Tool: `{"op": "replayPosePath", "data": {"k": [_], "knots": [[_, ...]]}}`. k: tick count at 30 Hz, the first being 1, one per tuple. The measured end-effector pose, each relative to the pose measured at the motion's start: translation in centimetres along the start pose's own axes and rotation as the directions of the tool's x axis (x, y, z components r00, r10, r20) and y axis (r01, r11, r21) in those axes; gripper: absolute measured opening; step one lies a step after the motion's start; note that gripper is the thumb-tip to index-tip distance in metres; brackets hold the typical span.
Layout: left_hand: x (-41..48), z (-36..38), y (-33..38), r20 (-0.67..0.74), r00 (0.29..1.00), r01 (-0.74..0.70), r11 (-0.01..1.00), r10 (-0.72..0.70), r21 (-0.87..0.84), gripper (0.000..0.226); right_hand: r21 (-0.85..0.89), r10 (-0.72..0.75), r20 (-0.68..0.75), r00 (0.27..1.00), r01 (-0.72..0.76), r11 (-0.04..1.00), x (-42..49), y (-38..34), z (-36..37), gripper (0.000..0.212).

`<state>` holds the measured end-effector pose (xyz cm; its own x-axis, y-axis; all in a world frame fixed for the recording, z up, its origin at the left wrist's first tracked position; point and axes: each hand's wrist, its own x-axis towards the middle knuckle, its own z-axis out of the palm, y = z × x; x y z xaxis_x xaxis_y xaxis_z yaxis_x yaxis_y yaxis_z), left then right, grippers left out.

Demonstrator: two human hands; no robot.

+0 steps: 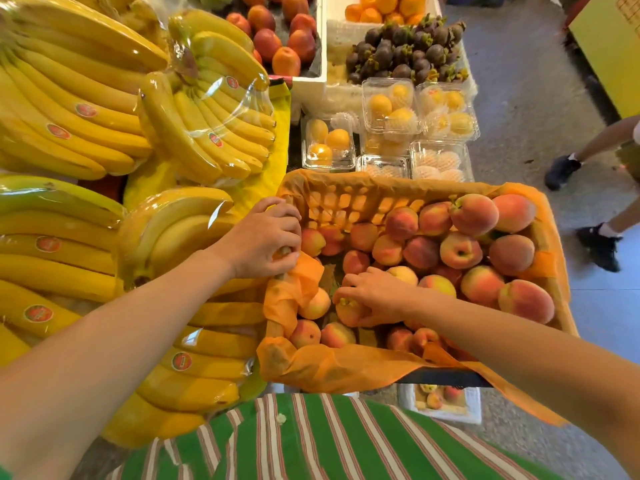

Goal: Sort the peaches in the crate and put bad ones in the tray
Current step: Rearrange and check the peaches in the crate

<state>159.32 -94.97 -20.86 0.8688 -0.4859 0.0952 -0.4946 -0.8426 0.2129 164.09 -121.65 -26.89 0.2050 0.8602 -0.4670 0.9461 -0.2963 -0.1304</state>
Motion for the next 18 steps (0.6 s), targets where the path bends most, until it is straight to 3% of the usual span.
{"op": "replayPosePath", "data": {"k": [3, 5, 8, 12, 15, 18], "knots": [[0.0, -0.1, 0.0, 0.001, 1.0, 0.0, 1.0, 0.0, -0.008, 0.03, 0.153, 0.034, 0.012, 0.999, -0.036, 0.988, 0.9, 0.7, -0.5, 0.052], [-0.1, -0.1, -0.1, 0.003, 1.0, -0.002, 1.0, 0.002, -0.019, 0.03, 0.337, 0.1, -0.105, 0.989, -0.06, 0.939, 1.6, 1.6, -1.3, 0.046], [-0.2, -0.1, -0.2, 0.014, 1.0, -0.006, 1.0, 0.007, -0.029, 0.03, 0.544, 0.314, -0.231, 0.921, -0.146, 0.826, 3.5, 3.0, -2.4, 0.053], [-0.4, -0.1, -0.3, 0.027, 1.0, -0.011, 0.999, 0.012, -0.04, 0.027, 0.572, 0.377, -0.178, 0.909, -0.216, 0.791, 7.0, 3.0, -2.8, 0.059], [-0.5, 0.0, -0.3, 0.02, 1.0, -0.002, 0.998, 0.003, -0.057, 0.025, 0.506, 0.361, -0.244, 0.9, -0.2, 0.839, 8.8, 2.5, -2.4, 0.072], [-0.5, 0.0, -0.4, 0.023, 1.0, -0.007, 0.998, 0.008, -0.064, 0.024, 0.497, 0.383, -0.274, 0.882, -0.21, 0.842, 9.7, 2.6, -2.2, 0.072]]}}
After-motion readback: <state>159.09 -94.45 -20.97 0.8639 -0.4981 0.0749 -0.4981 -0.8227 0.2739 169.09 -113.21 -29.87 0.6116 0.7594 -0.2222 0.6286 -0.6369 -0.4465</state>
